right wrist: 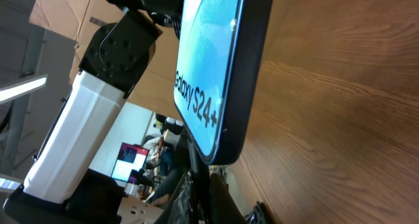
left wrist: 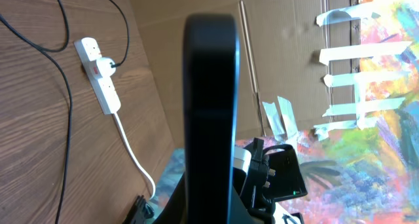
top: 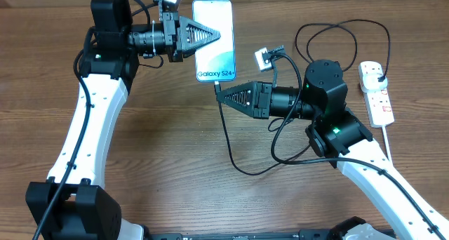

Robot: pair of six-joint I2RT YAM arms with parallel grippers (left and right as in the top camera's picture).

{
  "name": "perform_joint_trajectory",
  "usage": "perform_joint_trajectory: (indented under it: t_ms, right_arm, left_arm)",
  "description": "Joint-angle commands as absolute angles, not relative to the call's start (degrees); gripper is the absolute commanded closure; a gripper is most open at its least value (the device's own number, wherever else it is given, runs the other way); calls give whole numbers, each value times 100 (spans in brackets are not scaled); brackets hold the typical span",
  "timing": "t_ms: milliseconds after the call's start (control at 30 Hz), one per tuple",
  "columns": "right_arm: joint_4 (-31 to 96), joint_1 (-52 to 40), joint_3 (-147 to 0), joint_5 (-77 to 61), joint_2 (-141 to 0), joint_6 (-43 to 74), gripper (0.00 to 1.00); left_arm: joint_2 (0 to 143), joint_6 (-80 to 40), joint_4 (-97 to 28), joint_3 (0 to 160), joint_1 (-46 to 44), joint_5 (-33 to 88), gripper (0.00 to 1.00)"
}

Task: Plug charger to phone and switch on socket
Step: 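Push the USB-C plug up into the phone's bottom port with the right gripper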

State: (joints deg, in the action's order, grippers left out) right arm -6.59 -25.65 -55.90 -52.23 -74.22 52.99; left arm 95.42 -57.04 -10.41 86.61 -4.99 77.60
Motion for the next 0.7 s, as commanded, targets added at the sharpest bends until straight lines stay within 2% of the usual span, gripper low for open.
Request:
perform_joint_trajectory:
  t_ms: [0, 667]
  right_arm:
    - [-751, -2532, -5631, -4595, -7428, 5404, 96]
    - [-882, -2532, -5631, -3942, -7428, 5404, 96]
  left_arm:
    - [9472, -5588, -1004, 8709, -489, 8173, 96]
    - [9472, -5118, -1048, 8709, -615, 8230, 96]
